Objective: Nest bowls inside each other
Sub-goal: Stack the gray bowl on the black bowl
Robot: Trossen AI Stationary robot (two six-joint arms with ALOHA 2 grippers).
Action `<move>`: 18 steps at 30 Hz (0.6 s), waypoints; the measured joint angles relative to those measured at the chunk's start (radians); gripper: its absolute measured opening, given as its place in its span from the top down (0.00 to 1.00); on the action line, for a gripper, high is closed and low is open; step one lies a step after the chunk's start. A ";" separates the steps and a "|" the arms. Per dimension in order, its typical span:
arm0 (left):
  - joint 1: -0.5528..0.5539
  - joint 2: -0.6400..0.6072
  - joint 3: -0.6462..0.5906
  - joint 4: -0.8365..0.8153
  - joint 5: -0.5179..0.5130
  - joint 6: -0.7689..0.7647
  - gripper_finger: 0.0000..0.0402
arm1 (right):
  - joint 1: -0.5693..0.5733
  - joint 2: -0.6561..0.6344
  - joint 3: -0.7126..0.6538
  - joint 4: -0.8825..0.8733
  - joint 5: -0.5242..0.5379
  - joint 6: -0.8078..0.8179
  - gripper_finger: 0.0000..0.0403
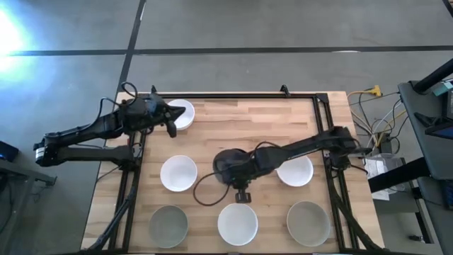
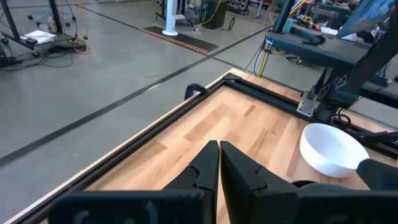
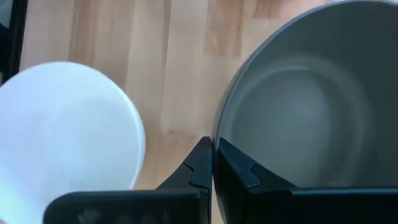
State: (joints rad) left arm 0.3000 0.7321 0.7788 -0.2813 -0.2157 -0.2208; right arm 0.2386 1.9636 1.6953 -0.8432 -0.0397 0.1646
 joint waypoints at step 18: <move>0.000 -0.030 0.000 -0.013 0.059 -0.004 1.00 | 0.001 0.171 0.244 -0.246 0.085 -0.004 0.98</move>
State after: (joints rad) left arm 0.2996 0.7021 0.7788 -0.2942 -0.1570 -0.2245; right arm 0.2398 2.1344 1.9390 -1.0894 0.0452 0.1609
